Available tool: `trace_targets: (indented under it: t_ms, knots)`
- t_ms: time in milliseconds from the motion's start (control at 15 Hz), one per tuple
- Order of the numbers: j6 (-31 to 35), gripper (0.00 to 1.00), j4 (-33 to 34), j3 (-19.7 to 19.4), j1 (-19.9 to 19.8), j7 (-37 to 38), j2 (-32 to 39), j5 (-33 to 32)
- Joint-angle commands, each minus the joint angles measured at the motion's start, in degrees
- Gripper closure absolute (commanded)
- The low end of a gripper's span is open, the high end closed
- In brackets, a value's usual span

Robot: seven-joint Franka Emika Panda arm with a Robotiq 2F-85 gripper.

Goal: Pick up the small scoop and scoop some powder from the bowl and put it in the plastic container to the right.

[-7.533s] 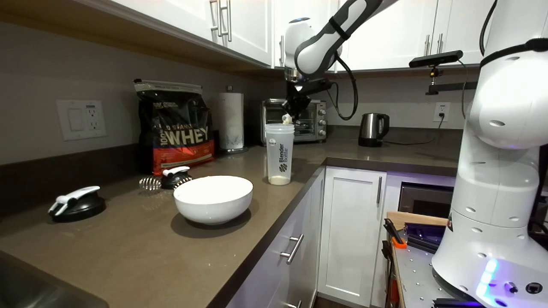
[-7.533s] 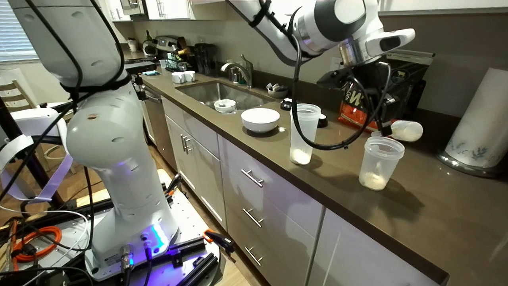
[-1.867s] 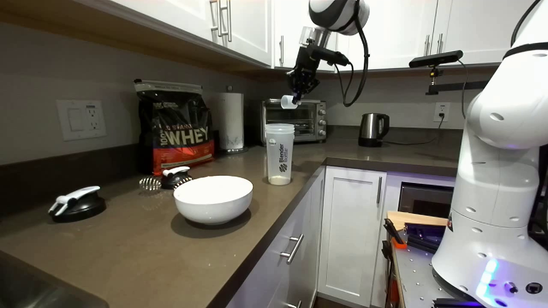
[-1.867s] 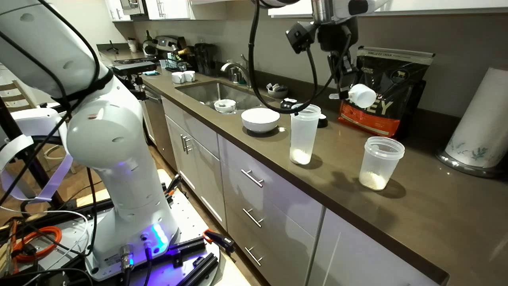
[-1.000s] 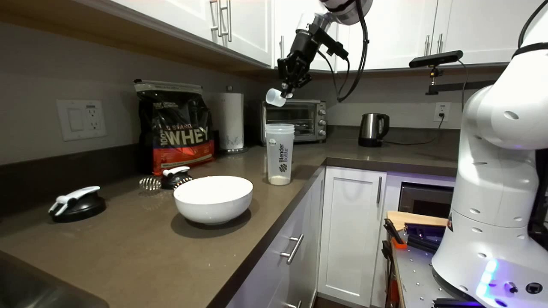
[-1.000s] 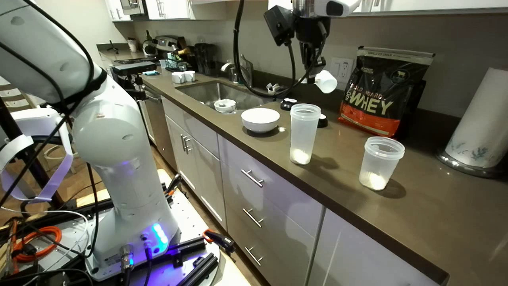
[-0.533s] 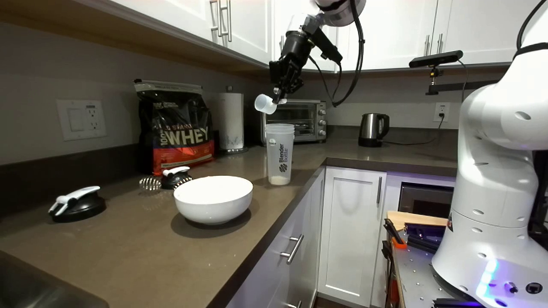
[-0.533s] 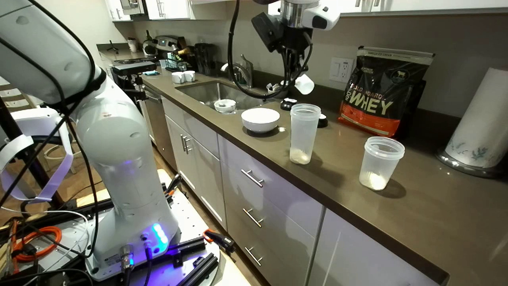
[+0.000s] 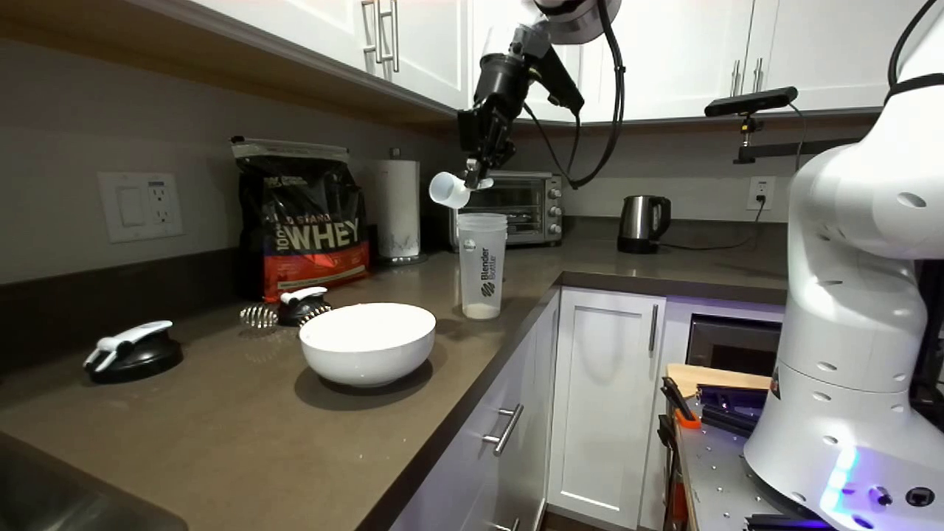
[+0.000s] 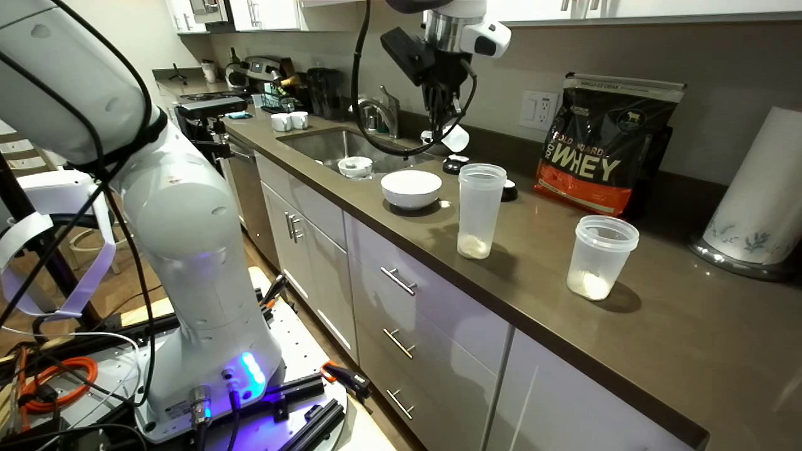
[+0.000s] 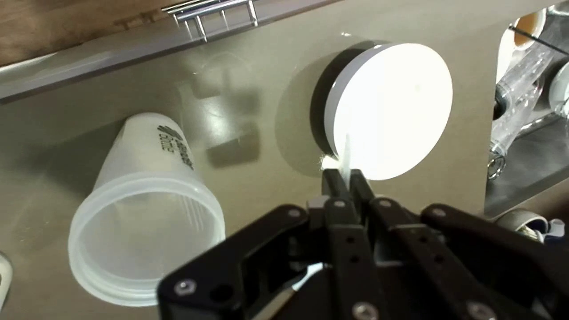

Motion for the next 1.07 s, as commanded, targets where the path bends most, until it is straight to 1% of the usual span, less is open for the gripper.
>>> trace_targets:
  t_ms: [0, 67, 667, 733, 1000]
  knots:
    - [-1.3, 0.97, -1.0, 1.2, 0.5, -2.9, -0.2, 1.9]
    - [-0.6, 0.94, -0.4, 1.6, -0.5, -0.9, 0.1, 0.6]
    - [-0.6, 0.94, -0.9, 2.1, -0.2, -1.0, 0.1, 0.6]
    - [-0.8, 0.97, -0.8, 2.1, 0.1, -1.4, 0.3, 0.6]
    - [-1.3, 0.97, 0.1, 3.1, 1.2, -2.6, 1.6, 0.7]
